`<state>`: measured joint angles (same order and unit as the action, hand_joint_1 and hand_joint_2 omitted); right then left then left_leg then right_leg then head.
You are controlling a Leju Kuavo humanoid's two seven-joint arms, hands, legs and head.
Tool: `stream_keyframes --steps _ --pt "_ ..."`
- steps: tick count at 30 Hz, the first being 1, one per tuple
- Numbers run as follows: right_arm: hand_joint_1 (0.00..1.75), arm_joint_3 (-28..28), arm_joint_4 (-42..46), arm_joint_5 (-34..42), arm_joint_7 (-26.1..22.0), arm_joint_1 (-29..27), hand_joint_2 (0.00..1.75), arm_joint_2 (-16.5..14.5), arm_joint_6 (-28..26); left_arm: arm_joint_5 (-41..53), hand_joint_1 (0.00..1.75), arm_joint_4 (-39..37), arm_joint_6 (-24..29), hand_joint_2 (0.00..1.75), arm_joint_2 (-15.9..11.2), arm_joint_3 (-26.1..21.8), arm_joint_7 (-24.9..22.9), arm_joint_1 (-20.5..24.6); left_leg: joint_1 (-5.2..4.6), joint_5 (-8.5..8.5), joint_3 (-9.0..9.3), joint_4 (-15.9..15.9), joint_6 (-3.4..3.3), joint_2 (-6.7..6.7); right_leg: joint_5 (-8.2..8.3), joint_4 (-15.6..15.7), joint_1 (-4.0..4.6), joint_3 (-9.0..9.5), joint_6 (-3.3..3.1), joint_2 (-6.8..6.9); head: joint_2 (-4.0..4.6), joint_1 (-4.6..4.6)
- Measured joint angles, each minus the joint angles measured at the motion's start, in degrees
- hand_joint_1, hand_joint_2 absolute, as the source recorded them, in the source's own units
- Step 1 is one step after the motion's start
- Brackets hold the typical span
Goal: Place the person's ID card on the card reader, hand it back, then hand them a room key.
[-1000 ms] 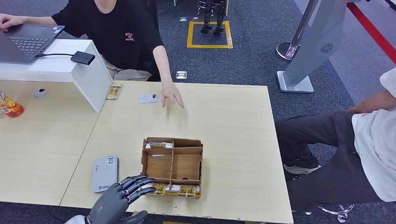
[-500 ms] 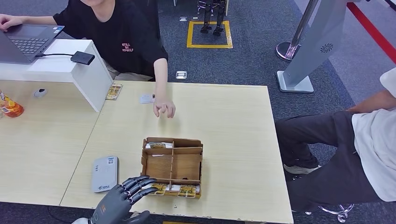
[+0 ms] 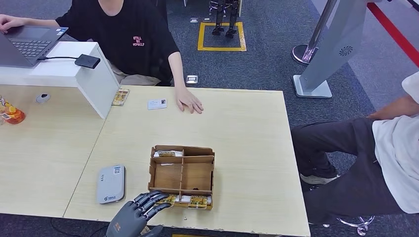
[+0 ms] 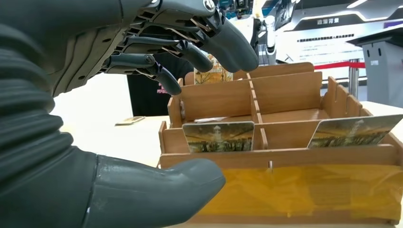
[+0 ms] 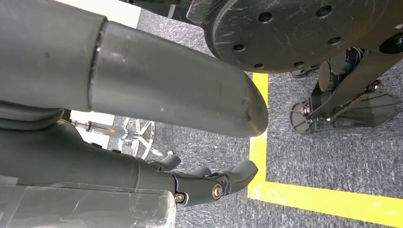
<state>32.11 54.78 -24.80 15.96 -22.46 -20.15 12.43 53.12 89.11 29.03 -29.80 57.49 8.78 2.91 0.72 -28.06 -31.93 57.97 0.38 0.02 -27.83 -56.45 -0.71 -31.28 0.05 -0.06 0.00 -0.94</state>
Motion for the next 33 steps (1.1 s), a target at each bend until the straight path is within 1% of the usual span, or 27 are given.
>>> stream_keyframes --steps 5,9,15,19,23,27,33 --pt "0.0 0.0 1.03 -0.17 0.26 -0.69 0.0 0.0 0.77 1.33 0.45 -0.73 0.29 1.75 0.57 0.01 -1.07 -0.84 0.0 0.0 -0.01 0.0 0.0 0.0 -0.01 0.0 0.0 0.0 0.0 0.0 0.0 -0.01" --pt "0.0 -0.02 1.48 0.34 0.77 -1.02 0.0 0.0 0.67 2.81 0.45 -1.43 1.76 1.75 1.41 0.01 -2.18 -1.62 -0.01 0.0 -0.01 0.0 0.0 0.0 -0.01 0.0 0.0 0.0 0.01 0.0 0.0 -0.01" --pt "0.0 -0.23 1.89 1.04 1.09 -1.38 0.0 0.0 0.25 4.32 0.49 -2.29 3.29 1.75 2.59 0.01 -3.37 -2.68 -0.01 0.0 -0.01 0.0 0.0 0.0 -0.01 0.0 0.0 0.0 0.01 0.0 0.0 -0.01" --pt "0.0 -0.58 2.28 1.75 1.5 -1.75 0.0 0.0 0.1 6.47 0.49 -2.91 6.02 1.75 3.39 0.01 -5.46 -3.78 0.0 0.0 0.0 -0.01 0.0 0.0 -0.01 0.0 0.0 0.0 0.0 0.0 0.0 -0.01" --pt "0.0 -0.61 2.35 1.83 1.61 -1.79 0.0 0.0 0.05 7.87 0.49 -4.79 8.85 1.75 5.2 0.01 -6.44 -4.47 -0.01 0.0 -0.01 -0.01 0.0 -0.01 -0.02 0.0 0.0 0.01 0.01 0.02 0.0 0.0" --pt "0.0 -0.61 2.35 1.55 1.42 -1.8 0.0 0.0 0.09 8.86 0.45 -5.99 9.02 1.75 7.02 0.0 -6.32 -5.03 -0.01 -0.01 -0.01 0.0 0.0 0.0 -0.01 0.0 -0.01 0.0 0.01 0.01 0.0 -0.02" --pt "0.0 -0.61 2.33 1.09 1.25 -1.79 0.0 0.0 0.16 9.44 0.48 -6.99 9.04 1.75 8.86 -0.36 -5.83 -5.1 -0.01 0.0 0.0 0.0 0.0 -0.01 -0.01 0.0 0.0 0.01 0.01 0.01 0.0 -0.02"
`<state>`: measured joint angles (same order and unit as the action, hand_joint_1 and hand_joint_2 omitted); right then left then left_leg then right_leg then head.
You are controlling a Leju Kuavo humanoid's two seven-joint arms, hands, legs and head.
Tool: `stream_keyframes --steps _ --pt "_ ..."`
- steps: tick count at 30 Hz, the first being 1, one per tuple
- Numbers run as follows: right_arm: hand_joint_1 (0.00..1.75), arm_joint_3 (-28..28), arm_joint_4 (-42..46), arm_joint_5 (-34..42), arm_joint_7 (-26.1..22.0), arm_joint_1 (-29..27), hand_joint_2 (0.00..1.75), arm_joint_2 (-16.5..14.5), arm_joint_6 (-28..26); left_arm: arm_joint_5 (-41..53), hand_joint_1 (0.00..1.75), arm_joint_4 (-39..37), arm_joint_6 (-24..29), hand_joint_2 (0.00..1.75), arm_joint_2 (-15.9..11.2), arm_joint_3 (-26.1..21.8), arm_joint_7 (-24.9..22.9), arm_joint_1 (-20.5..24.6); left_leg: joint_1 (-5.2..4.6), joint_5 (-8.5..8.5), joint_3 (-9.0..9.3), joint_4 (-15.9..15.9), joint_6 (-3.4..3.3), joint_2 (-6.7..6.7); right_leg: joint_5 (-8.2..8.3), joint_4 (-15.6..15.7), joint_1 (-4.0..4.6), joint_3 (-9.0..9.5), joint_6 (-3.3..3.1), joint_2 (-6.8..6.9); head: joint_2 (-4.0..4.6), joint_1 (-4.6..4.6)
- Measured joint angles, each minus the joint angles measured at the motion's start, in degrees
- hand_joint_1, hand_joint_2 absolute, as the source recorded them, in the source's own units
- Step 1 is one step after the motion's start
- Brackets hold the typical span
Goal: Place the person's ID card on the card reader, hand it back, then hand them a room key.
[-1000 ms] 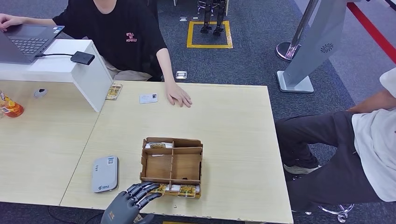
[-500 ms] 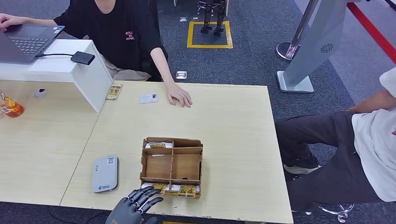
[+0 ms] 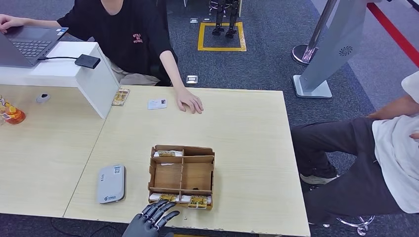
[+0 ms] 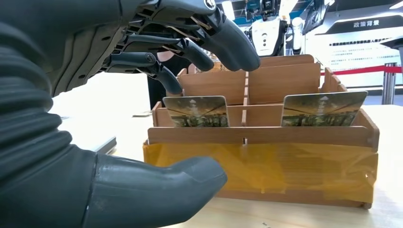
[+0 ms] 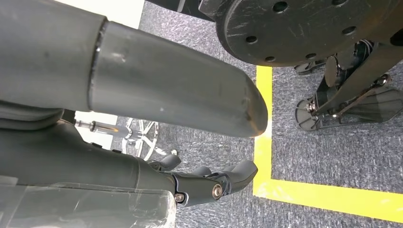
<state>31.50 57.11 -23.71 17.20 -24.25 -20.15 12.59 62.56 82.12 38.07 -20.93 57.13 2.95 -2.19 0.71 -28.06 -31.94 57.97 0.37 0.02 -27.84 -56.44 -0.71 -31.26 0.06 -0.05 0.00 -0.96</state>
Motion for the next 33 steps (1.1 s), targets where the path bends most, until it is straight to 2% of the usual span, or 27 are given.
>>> stream_keyframes --steps 7,13,17,24,28,33 --pt "0.0 0.04 -0.01 -0.47 -0.22 0.07 0.0 0.0 0.14 1.16 0.5 -0.78 0.0 1.75 1.58 -0.79 0.48 -0.06 0.0 0.0 0.0 0.0 0.0 0.0 0.0 0.0 0.0 0.0 0.0 0.0 0.0 0.0" --pt "0.0 0.15 -0.16 -0.72 -0.61 0.14 0.0 0.0 0.17 3.73 0.52 -0.97 0.0 1.75 4.06 -3.71 1.73 -1.4 -0.01 0.0 0.0 0.0 0.0 0.0 0.0 0.0 0.0 0.0 0.0 0.0 0.0 -0.01" --pt "0.0 0.15 -0.17 -0.31 -0.57 0.11 0.0 0.0 0.05 6.0 0.55 -0.84 0.02 1.75 6.4 -7.37 3.94 -3.41 -0.01 0.0 0.0 0.0 0.0 0.01 0.0 0.0 0.0 -0.01 0.0 -0.01 0.0 -0.01" --pt "0.0 0.15 -0.17 0.38 -0.19 0.02 0.0 0.0 -0.14 9.07 0.5 0.25 0.04 1.75 10.44 -14.42 8.37 -7.51 0.0 -0.01 0.01 0.0 0.0 0.01 0.0 0.0 0.0 -0.02 0.0 -0.01 0.0 -0.02" --pt "0.0 -0.64 0.89 1.71 0.82 -0.95 0.0 0.0 0.18 11.32 0.48 0.53 0.04 1.75 11.84 -16.04 5.76 -8.33 -0.01 -0.01 0.01 0.0 0.0 -0.03 -0.01 0.0 0.0 -0.03 0.0 0.05 0.0 -0.01" --pt "0.0 -3.0 3.75 3.36 2.44 -3.17 0.0 0.0 0.33 12.54 0.47 0.6 0.04 1.75 12.07 -16.08 2.01 -7.78 0.0 0.0 0.01 0.0 0.0 -0.02 0.0 0.0 0.0 0.0 0.0 0.04 0.0 -0.01"
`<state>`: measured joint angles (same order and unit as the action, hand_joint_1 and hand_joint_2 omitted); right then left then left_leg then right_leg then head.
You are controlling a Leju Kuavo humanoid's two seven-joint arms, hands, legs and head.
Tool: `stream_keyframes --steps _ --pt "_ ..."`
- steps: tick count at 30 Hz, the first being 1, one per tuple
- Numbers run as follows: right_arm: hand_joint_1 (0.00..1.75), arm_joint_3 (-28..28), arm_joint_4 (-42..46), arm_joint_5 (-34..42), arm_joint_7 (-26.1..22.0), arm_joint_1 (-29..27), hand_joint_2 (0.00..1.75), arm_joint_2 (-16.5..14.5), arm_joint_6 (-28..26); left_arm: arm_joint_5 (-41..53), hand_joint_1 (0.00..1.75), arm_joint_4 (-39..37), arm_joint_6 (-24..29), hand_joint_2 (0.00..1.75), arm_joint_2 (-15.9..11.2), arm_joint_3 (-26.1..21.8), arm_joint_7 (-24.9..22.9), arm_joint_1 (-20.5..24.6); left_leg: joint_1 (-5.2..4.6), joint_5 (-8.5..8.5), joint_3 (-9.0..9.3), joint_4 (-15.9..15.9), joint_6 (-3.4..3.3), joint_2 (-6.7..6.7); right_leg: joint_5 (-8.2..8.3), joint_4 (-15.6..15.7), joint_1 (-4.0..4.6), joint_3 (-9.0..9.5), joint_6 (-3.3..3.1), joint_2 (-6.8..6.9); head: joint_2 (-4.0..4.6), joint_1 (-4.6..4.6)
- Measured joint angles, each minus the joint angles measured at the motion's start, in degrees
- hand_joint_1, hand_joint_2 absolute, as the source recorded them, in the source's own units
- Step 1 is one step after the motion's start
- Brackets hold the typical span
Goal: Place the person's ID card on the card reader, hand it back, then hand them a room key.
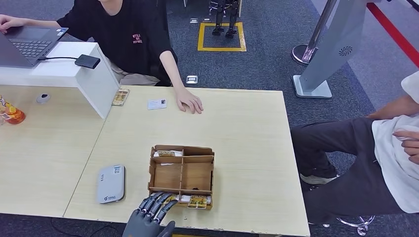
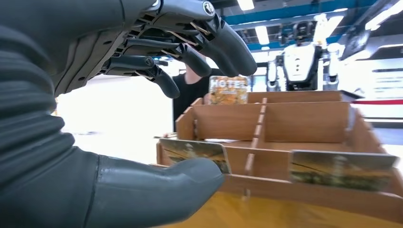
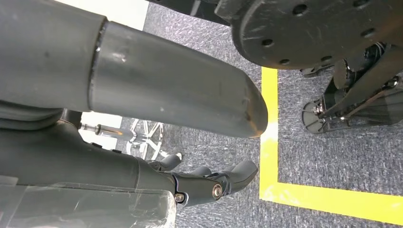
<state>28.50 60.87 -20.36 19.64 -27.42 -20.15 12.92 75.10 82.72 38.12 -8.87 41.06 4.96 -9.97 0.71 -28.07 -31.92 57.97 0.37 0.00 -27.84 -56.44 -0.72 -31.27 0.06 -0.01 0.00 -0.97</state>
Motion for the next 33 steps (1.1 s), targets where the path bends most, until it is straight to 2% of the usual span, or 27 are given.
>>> stream_keyframes --steps 5,7,10,13,17,24,30,32,33 --pt "0.0 -1.33 0.69 0.23 -0.24 -0.28 0.0 0.11 -0.33 0.82 0.47 -0.65 0.0 1.75 0.37 0.01 -1.93 1.87 0.0 0.01 0.0 0.0 0.0 0.0 0.0 0.0 0.0 0.02 0.0 0.01 0.0 0.01" --pt "0.0 -1.48 -1.2 -0.06 -2.1 1.09 0.0 0.63 -2.75 0.9 0.47 -1.39 0.0 1.75 0.6 0.02 -2.0 2.91 0.01 0.02 0.0 0.0 0.02 0.02 0.03 -0.01 0.01 0.01 -0.02 -0.02 0.0 0.02" --pt "0.0 -0.98 -9.59 -0.76 -8.11 6.31 0.0 2.65 -8.14 0.79 0.48 -2.8 0.0 1.75 1.1 0.17 -1.72 4.6 0.01 0.05 0.04 0.01 0.06 0.09 0.08 -0.01 0.01 0.0 -0.02 -0.16 0.0 -0.06" --pt "0.0 -0.49 -18.79 -1.02 -12.94 10.93 0.0 4.96 -10.57 0.95 0.48 -3.67 0.0 1.75 1.51 0.29 -1.83 5.46 0.0 0.05 0.06 0.04 0.06 0.06 0.09 0.0 0.0 0.01 0.01 -0.13 0.0 -0.03" --pt "0.0 -0.06 -29.24 -1.16 -15.73 15.5 0.0 7.14 -11.89 1.41 0.48 -4.86 0.0 1.75 1.62 0.43 -2.62 6.16 0.0 0.08 0.04 0.04 0.04 0.05 0.11 -0.01 0.0 0.01 0.01 -0.11 0.0 -0.02" --pt "0.0 0.19 -39.31 -1.75 -18.3 19.7 0.0 9.35 -12.94 1.91 0.49 -6.37 -0.1 1.75 0.32 2.26 -5.43 7.87 0.02 0.08 0.04 0.0 0.05 0.04 0.08 -0.02 0.01 -0.01 -0.02 -0.11 0.0 -0.01" --pt "0.0 0.27 -45.3 -2.25 -20.29 22.21 0.0 10.79 -13.94 0.71 0.67 -6.75 -0.85 1.75 -3.38 6.36 -8.05 10.97 0.02 0.09 0.04 -0.01 0.06 0.04 0.08 -0.03 0.02 0.0 -0.02 -0.11 0.0 -0.05" --pt "0.0 0.27 -46.43 -2.29 -20.45 22.67 0.0 11.06 -13.99 0.66 0.88 -6.79 -0.96 1.75 -4.09 7.27 -8.12 11.52 0.01 0.09 0.04 -0.01 0.07 0.04 0.08 -0.03 0.01 0.0 -0.02 -0.11 0.0 -0.04" --pt "0.0 0.27 -46.89 -2.41 -20.72 22.83 0.0 11.16 -13.91 0.67 1.06 -6.81 -1.02 1.75 -4.38 7.61 -8.31 11.72 0.01 0.09 0.04 -0.01 0.07 0.04 0.08 -0.03 0.01 0.0 -0.02 -0.11 0.0 -0.04"
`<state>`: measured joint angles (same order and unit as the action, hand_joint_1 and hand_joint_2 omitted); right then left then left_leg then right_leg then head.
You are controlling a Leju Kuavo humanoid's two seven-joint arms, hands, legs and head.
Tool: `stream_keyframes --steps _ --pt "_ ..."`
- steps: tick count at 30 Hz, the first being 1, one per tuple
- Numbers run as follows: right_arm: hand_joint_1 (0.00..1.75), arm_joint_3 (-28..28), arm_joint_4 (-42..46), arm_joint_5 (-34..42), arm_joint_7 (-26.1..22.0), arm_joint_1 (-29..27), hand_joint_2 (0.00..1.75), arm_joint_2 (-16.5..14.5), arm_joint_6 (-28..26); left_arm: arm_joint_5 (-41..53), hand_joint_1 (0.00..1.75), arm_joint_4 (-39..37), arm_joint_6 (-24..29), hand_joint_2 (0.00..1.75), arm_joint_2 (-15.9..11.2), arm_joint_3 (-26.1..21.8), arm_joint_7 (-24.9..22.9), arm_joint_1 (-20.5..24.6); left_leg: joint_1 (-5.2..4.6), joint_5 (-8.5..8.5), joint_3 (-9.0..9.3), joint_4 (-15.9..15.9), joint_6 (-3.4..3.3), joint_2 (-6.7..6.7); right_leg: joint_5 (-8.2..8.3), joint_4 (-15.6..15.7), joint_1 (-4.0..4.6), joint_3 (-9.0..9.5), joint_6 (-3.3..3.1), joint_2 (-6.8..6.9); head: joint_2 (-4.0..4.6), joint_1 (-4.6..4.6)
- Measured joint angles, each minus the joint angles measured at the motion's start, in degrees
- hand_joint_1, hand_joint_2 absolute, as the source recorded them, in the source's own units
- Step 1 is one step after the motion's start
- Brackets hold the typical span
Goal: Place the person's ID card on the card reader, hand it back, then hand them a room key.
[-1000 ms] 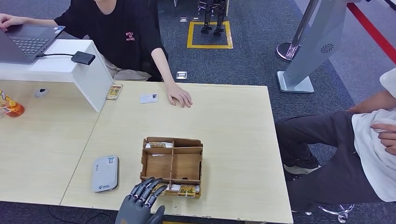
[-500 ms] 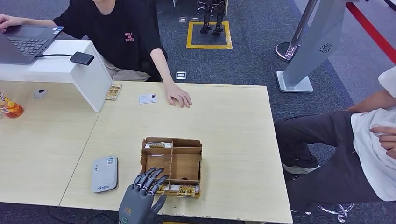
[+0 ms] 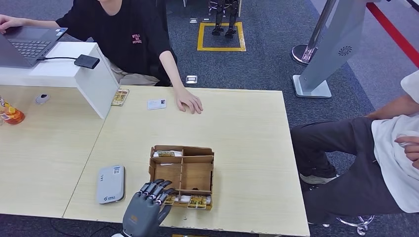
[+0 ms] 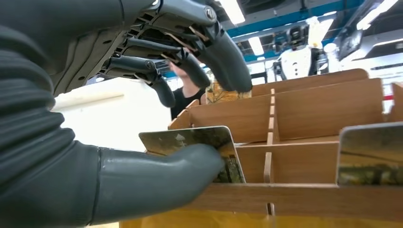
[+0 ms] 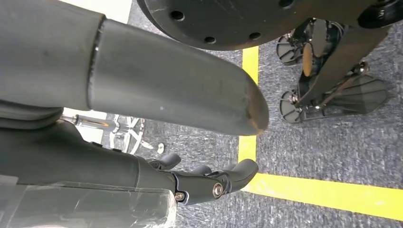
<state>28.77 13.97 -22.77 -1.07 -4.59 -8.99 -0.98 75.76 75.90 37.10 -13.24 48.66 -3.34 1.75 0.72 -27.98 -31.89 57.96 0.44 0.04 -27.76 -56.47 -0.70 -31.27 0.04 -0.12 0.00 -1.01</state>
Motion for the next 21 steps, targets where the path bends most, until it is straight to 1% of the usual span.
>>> stream_keyframes --steps 1,3,5,6,8,13,21 --pt "0.0 -0.02 -0.44 -0.3 -0.84 0.06 0.0 0.08 0.26 0.06 1.25 -0.02 -0.04 1.75 -0.3 0.22 -0.48 0.11 0.0 0.0 0.0 0.0 0.0 0.0 0.0 0.0 0.0 0.0 0.0 0.0 0.0 0.01" --pt "0.0 -0.18 -2.31 -1.15 -5.39 0.03 0.0 0.47 0.64 0.38 1.57 -0.01 -0.05 1.75 -1.07 0.49 -2.19 -0.05 0.0 -0.01 0.01 0.0 0.01 0.0 -0.01 0.01 0.0 0.0 0.0 0.0 0.0 0.01" --pt "0.0 -0.37 -5.5 -1.68 -11.04 -0.15 0.0 1.18 0.48 0.68 1.72 0.06 0.05 1.75 -2.11 0.77 -3.61 -0.57 0.0 -0.03 0.0 0.0 0.01 -0.01 -0.04 0.01 0.0 -0.01 -0.01 0.01 0.0 0.01" --pt "0.0 -0.42 -7.0 -1.77 -12.74 -0.33 0.0 1.52 0.3 0.72 1.75 0.1 0.13 1.75 -2.61 0.89 -3.87 -0.81 0.0 -0.03 -0.01 0.0 0.01 -0.03 -0.05 0.01 0.0 -0.01 -0.01 0.03 0.0 0.01" --pt "0.0 -0.44 -8.99 -1.92 -13.97 -0.77 0.0 2.12 0.21 0.69 1.75 0.2 0.21 1.75 -3.6 0.98 -4.14 -1.1 0.0 -0.04 -0.03 -0.02 0.01 -0.06 -0.06 0.01 0.0 -0.02 -0.02 0.06 0.0 0.0" --pt "0.0 -0.44 -11.77 -2.1 -14.37 -0.98 0.0 3.13 0.37 0.35 1.75 0.65 0.23 1.75 -4.99 1.28 -4.42 -1.13 0.0 -0.04 -0.01 -0.05 0.02 -0.02 -0.08 0.0 0.0 -0.01 -0.06 0.04 0.0 -0.01" --pt "0.0 -0.44 -13.19 -2.01 -14.37 -0.86 0.0 3.73 0.36 0.22 1.75 1.51 0.34 1.75 -6.44 1.71 -4.44 -1.19 0.0 -0.03 0.02 -0.05 0.03 -0.03 -0.07 0.0 0.0 0.01 -0.06 0.05 0.0 -0.02"
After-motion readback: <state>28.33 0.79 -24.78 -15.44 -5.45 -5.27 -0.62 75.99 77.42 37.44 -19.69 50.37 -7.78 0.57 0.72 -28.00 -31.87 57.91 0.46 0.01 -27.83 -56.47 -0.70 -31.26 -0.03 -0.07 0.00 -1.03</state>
